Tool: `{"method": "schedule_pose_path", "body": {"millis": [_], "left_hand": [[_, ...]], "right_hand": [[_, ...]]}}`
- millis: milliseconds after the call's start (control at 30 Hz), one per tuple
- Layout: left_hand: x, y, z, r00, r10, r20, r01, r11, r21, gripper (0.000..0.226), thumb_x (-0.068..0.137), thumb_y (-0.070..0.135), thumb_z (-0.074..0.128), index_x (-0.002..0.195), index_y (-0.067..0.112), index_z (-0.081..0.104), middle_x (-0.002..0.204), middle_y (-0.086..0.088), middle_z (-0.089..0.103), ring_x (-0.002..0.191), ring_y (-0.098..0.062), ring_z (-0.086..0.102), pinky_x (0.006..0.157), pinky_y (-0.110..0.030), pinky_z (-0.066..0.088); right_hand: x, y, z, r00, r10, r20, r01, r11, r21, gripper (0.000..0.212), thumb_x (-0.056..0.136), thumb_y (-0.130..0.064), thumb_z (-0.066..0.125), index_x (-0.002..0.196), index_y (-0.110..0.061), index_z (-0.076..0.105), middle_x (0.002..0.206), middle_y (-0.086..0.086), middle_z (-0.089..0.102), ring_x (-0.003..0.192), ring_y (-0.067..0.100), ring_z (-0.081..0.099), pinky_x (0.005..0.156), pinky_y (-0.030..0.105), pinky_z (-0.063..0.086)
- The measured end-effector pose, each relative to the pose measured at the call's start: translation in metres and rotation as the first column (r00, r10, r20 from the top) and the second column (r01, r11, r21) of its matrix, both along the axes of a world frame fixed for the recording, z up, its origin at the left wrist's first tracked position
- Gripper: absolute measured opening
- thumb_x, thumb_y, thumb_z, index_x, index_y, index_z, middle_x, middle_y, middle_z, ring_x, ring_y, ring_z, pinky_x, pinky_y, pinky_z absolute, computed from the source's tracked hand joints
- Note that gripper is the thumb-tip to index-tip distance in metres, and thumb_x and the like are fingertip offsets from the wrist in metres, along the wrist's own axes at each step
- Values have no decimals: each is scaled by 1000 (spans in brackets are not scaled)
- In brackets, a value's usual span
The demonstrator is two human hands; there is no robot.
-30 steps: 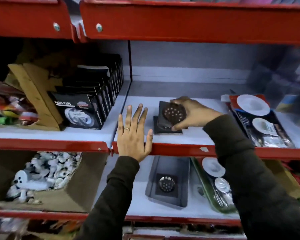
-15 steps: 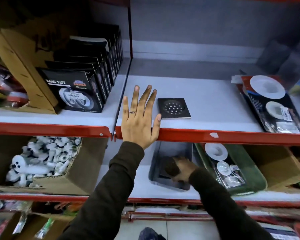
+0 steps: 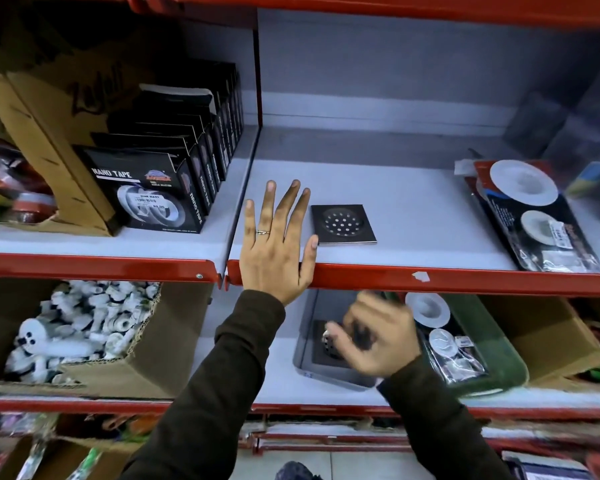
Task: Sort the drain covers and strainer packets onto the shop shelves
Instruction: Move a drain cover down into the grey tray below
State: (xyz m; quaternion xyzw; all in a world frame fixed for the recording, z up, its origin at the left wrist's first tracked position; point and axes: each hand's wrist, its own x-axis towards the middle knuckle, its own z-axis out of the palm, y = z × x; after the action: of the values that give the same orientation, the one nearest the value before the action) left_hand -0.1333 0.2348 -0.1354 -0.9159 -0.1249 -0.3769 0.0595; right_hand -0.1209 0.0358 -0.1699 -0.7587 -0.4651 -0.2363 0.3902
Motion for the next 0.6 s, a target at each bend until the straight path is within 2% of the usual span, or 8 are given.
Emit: {"method": "schedule_pose_path", "body": {"millis": [100, 167, 233, 267, 333, 400, 533, 600], "left_hand": [[-1, -2, 2, 1000, 5, -3, -5, 1000, -12, 65, 100, 44, 21, 158, 15, 24, 166, -5, 24, 155, -31, 18, 127, -49, -1], [-2, -2, 3, 1000, 13, -5, -13, 1000, -27, 65, 100, 44, 21, 157, 14, 25, 166, -5, 25, 154, -31, 18, 127, -48, -1], [-4, -3, 5, 1000, 23, -15, -23, 999, -46, 66, 99, 45, 21, 157, 14, 26, 166, -5, 25, 155, -30, 18, 127, -47, -1], [-4, -3, 5, 999, 25, -21, -26, 998, -54, 66, 99, 45, 20, 157, 14, 26, 166, -5, 25, 155, -30, 17, 127, -47, -1], [-5, -4, 7, 999, 29, -32, -31, 998, -64, 67, 99, 45, 20, 157, 14, 26, 166, -5, 25, 155, -30, 17, 128, -47, -1], [-5, -4, 7, 999, 29, -45, -32, 997, -66, 67, 99, 46, 20, 157, 14, 26, 166, -5, 24, 155, -30, 16, 128, -47, 0], [-5, -4, 8, 998, 27, -55, -31, 997, -75, 68, 98, 46, 17, 157, 14, 26, 166, -5, 24, 156, -29, 15, 128, -47, -1], [-5, -4, 7, 998, 29, -52, -33, 997, -71, 68, 98, 46, 17, 158, 14, 25, 166, -5, 24, 155, -30, 16, 128, -46, -2]], "right_hand": [[32, 10, 63, 998, -61, -13, 62, 993, 101, 25, 85, -37, 72, 69, -26, 56, 71, -10, 49, 63, 7, 47, 59, 16, 39], [65, 18, 92, 985, -107, -138, 87, 986, -139, 20, 80, -39, 76, 95, -28, 68, 97, -7, 62, 93, 12, 58, 81, 24, 49], [101, 23, 105, 953, -144, -267, 7, 890, -456, 65, 73, -38, 82, 133, -25, 57, 138, 0, 56, 130, 19, 48, 108, 26, 37], [114, 27, 109, 918, -162, -361, -68, 835, -547, 83, 71, -35, 85, 144, -21, 46, 152, 1, 45, 141, 20, 39, 112, 21, 28], [135, 35, 114, 813, -201, -546, -213, 770, -601, 100, 68, -30, 89, 151, -17, 35, 158, -1, 35, 145, 17, 33, 107, 17, 26], [149, 41, 115, 758, -240, -607, -275, 726, -631, 101, 65, -30, 91, 149, -17, 38, 153, -2, 43, 141, 18, 40, 103, 18, 30], [152, 41, 123, 847, -285, -449, -170, 655, -736, 101, 59, -44, 89, 146, -21, 43, 146, -1, 50, 135, 21, 47, 111, 27, 34], [144, 31, 130, 901, -287, -324, -56, 664, -746, 88, 57, -51, 83, 135, -24, 54, 134, 1, 55, 124, 23, 54, 108, 37, 44]]}}
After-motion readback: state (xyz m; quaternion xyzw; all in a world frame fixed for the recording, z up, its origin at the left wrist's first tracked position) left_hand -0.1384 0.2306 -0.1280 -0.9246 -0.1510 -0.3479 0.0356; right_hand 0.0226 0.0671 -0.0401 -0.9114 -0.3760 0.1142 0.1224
